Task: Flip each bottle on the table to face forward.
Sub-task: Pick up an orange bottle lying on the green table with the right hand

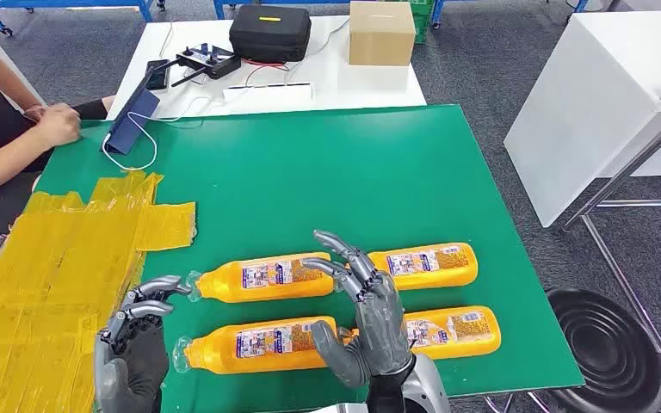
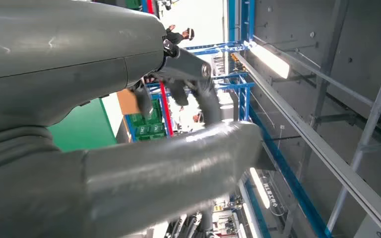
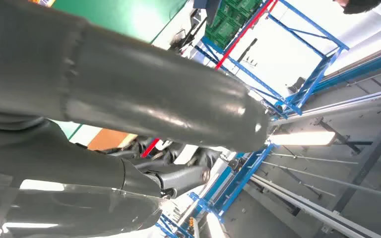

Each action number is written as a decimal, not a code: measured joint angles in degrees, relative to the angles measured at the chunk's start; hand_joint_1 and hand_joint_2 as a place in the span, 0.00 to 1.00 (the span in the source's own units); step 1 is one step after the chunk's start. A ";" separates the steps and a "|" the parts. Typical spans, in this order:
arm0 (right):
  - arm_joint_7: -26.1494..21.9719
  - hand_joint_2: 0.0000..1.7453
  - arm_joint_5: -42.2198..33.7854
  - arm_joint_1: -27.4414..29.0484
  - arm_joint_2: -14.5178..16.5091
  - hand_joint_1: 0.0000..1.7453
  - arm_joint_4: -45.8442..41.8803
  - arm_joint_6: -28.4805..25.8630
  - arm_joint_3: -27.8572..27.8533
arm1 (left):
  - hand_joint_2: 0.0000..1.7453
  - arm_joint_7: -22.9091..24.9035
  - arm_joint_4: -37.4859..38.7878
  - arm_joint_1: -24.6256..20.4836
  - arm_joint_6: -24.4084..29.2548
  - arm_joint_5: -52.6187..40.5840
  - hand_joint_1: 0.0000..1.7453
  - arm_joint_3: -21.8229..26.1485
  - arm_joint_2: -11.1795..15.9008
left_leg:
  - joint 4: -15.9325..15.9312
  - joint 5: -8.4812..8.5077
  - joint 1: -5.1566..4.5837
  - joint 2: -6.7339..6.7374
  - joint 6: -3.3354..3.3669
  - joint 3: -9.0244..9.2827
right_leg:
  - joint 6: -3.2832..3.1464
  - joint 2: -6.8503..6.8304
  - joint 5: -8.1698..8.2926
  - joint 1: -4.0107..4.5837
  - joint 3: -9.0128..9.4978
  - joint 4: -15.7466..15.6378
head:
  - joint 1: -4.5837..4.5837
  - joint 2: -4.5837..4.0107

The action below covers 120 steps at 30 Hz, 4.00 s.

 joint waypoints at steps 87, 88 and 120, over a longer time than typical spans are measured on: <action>18.97 1.00 -16.88 -28.71 -27.61 0.00 22.90 34.14 28.59 | 0.00 3.62 9.26 -9.81 -4.27 15.66 0.00 27.45 -2.93 | 0.03 0.30 0.00 -0.04 0.09 -0.30 | 0.06 -0.01 0.30 -0.01 -0.29 0.00 | -0.01 0.00; 18.79 1.00 -17.21 -28.70 -27.08 0.00 23.26 33.82 28.79 | 0.00 3.64 9.35 -9.85 -4.19 15.68 0.00 27.34 -2.93 | 0.03 0.30 0.00 -0.04 0.09 -0.30 | 0.06 -0.02 0.30 0.00 -0.29 0.00 | -0.01 0.00; 15.63 1.00 -11.08 -21.98 -16.95 0.00 23.28 26.98 24.40 | 0.00 3.58 9.22 -7.57 -4.84 16.31 0.00 27.43 -3.04 | 0.02 0.30 -0.05 -0.05 0.09 -0.34 | 0.05 -0.03 0.29 -0.02 -0.31 0.00 | 0.01 0.00</action>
